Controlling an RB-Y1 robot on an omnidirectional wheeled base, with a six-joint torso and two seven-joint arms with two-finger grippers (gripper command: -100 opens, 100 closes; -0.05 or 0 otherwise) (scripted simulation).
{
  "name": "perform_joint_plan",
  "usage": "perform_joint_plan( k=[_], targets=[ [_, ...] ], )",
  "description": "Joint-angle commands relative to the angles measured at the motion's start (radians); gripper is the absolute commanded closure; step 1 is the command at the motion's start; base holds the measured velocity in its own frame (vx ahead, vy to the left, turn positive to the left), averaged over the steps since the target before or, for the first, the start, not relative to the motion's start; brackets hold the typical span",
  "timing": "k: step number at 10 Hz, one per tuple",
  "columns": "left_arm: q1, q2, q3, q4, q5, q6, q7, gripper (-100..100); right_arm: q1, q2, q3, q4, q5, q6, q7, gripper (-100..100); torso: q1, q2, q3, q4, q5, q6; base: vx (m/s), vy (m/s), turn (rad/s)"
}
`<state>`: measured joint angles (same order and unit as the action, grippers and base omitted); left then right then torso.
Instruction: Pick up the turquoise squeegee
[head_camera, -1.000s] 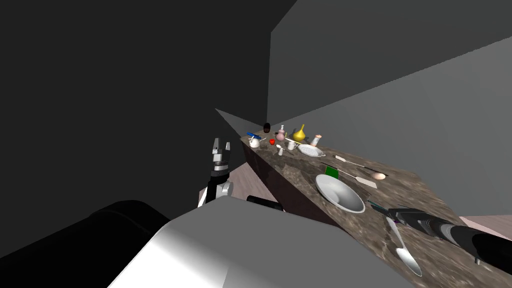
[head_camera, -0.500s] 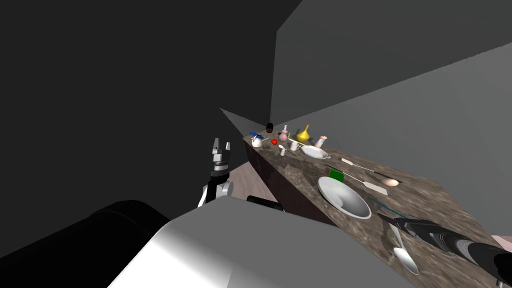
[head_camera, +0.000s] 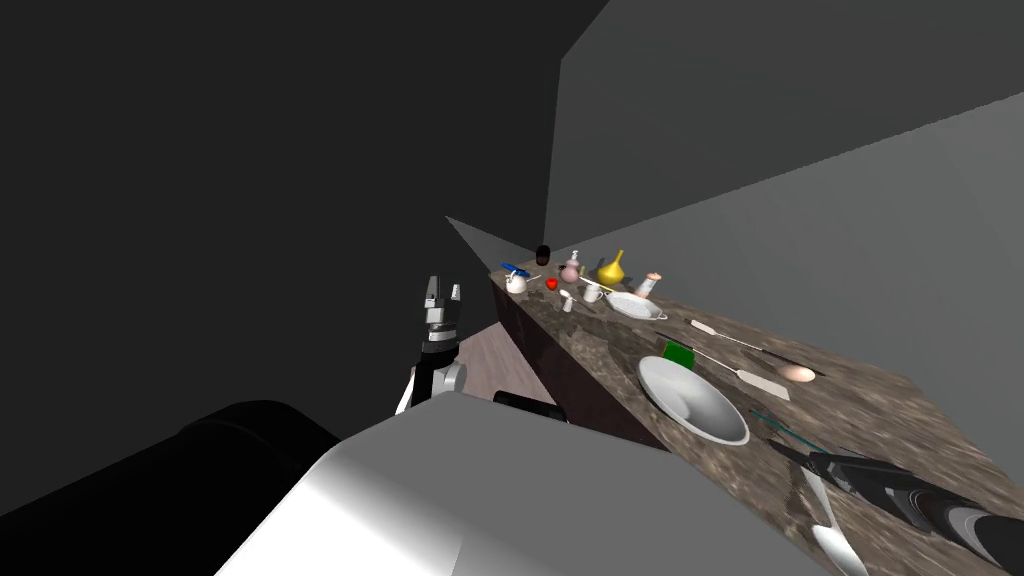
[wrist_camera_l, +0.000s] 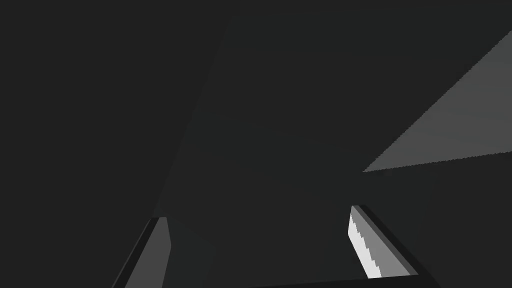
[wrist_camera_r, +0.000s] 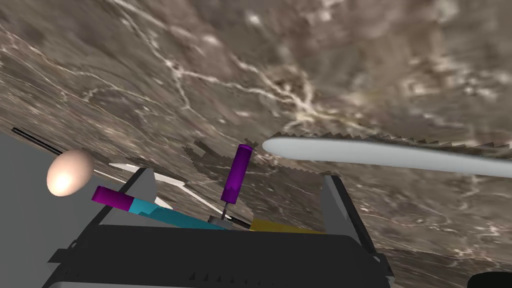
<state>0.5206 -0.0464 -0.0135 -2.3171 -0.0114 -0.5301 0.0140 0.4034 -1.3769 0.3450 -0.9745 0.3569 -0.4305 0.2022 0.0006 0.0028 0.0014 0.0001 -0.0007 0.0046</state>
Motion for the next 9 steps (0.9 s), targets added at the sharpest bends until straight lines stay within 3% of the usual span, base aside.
perform_joint_plan(
  k=[1, 3, 4, 6, 7, 9],
  targets=[
    [0.0, 0.0, 0.0, 0.0, 0.0, 0.0, 0.0, 0, 0.05, 0.002, -0.05, -0.049, -0.049, 0.035, 0.026, -100, 0.0, 0.0, 0.0, 0.0, 0.0, 0.0, -0.015, -0.017, 0.222],
    [0.0, 0.0, 0.0, 0.0, 0.0, 0.0, 0.0, 0, 0.102, 0.002, -0.054, -0.049, -0.049, 0.035, 0.026, -100, -0.002, 0.0, 0.0, 0.0, -0.001, -0.001, -0.019, -0.026, 0.085],
    [0.0, 0.0, 0.0, 0.0, 0.0, 0.0, 0.0, 0, 0.132, 0.0, -0.097, -0.094, -0.096, 0.078, 0.049, -100, -0.002, 0.0, 0.0, 0.0, -0.001, 0.0, -0.028, -0.032, 0.257],
    [0.0, 0.0, 0.0, 0.0, 0.0, 0.0, 0.0, 0, 0.2, 0.0, -0.108, -0.107, -0.099, 0.078, 0.049, -100, -0.003, 0.0, 0.0, 0.0, -0.001, 0.0, -0.018, -0.027, 0.054],
    [0.0, 0.0, 0.0, 0.0, 0.0, 0.0, 0.0, 0, 0.241, -0.003, -0.162, -0.155, -0.149, 0.12, 0.072, -100, -0.002, 0.0, 0.0, 0.0, -0.001, 0.0, -0.026, -0.016, 0.215],
    [0.0, 0.0, 0.0, 0.0, 0.0, 0.0, 0.0, 0, 0.305, -0.003, -0.162, -0.165, -0.149, 0.12, 0.072, -100, -0.002, 0.0, 0.0, 0.0, -0.001, -0.001, -0.015, -0.027, 0.078]
  ],
)
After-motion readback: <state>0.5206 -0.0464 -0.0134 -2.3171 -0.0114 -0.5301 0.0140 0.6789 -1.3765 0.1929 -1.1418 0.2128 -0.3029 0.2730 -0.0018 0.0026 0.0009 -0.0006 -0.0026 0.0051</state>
